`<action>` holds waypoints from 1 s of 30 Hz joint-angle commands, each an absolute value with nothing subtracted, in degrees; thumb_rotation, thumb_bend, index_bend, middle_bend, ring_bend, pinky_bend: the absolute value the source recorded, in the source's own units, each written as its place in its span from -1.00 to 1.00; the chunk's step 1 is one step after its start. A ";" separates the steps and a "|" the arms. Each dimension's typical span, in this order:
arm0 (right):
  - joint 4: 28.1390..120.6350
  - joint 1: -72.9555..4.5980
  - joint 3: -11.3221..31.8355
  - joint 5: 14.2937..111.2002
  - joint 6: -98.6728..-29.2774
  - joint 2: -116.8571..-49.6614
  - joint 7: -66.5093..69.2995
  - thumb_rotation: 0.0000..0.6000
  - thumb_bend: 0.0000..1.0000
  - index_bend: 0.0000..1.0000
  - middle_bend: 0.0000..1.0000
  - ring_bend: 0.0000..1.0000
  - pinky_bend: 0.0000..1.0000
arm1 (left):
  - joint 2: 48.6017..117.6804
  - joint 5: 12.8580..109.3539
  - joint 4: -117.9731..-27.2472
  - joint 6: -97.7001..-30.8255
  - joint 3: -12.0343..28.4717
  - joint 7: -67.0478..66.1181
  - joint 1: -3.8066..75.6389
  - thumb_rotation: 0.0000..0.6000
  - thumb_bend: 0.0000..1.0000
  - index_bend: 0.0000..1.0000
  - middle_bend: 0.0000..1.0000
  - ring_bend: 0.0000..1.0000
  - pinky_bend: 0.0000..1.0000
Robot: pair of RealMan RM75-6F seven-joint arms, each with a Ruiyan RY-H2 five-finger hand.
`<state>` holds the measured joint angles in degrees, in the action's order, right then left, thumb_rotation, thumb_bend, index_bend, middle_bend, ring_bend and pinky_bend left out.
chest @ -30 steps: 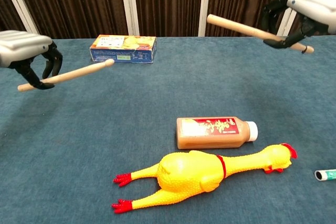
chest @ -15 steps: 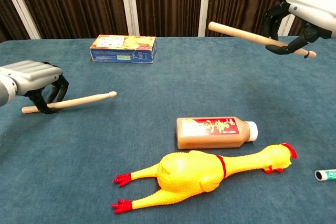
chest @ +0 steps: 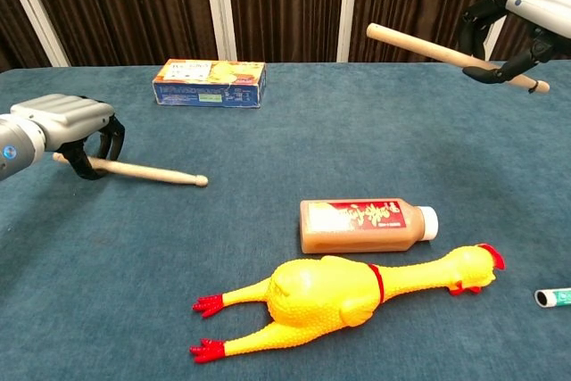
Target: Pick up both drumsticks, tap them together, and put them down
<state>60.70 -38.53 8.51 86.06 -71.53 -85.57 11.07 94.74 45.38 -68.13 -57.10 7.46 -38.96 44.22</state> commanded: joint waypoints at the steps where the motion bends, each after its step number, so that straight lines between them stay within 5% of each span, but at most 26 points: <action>1: 60.56 -38.37 8.45 85.94 -71.36 -85.68 11.17 1.00 -0.07 0.36 0.25 -0.18 -0.84 | 94.23 44.31 -68.77 -57.38 7.87 -40.36 44.30 1.00 -0.02 -0.21 -0.26 -0.96 -1.00; 9: 59.42 -38.17 8.54 85.57 -70.80 -86.43 11.33 1.00 -0.07 0.36 0.25 -0.18 -0.84 | 91.78 39.83 -74.05 -58.18 8.28 -45.71 44.37 1.00 -0.02 -0.56 -0.54 -1.00 -1.00; 15: 58.00 -38.25 7.47 86.31 -69.72 -87.37 10.36 1.00 -0.07 0.36 0.25 -0.18 -0.84 | 85.44 32.50 -86.23 -59.05 10.47 -49.25 44.92 1.00 -0.04 -0.80 -0.87 -1.00 -1.00; 30: 42.68 -41.00 1.93 91.60 -64.60 -96.59 3.61 1.00 -0.07 0.36 0.25 -0.18 -0.84 | 64.73 39.83 -111.15 -64.68 19.46 -34.57 40.19 1.00 -0.07 -0.81 -0.93 -1.00 -1.00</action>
<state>43.69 -40.66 2.37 91.33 -65.32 -95.63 3.59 67.31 38.15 -109.00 -63.91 18.29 -36.93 41.63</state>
